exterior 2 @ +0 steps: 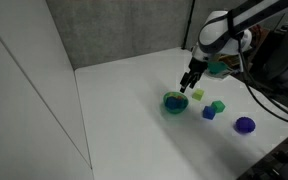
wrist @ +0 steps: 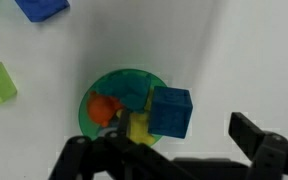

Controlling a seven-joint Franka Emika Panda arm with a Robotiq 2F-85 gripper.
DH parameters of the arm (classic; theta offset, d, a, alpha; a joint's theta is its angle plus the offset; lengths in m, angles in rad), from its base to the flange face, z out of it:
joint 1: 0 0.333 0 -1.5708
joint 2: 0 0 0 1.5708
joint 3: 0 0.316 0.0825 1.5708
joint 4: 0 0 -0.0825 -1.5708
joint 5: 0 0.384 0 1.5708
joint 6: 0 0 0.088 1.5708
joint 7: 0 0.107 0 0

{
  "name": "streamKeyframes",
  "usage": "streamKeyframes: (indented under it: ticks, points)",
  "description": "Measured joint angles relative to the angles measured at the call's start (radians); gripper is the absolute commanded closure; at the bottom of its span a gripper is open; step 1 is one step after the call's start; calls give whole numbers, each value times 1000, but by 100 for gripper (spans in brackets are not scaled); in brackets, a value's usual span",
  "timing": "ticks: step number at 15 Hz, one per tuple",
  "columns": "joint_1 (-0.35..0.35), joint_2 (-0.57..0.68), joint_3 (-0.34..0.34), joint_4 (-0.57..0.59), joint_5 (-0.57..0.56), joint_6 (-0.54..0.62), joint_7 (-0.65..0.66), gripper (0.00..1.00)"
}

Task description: Remove the blue block from the green bowl and place it on the green block on the table

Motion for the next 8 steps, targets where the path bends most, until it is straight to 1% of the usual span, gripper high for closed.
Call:
streamKeyframes:
  ticks: [5,8]
  points:
    - [-4,115,16,101,-1,0,1,0]
    - [-5,157,21,139,-1,-1,2,0]
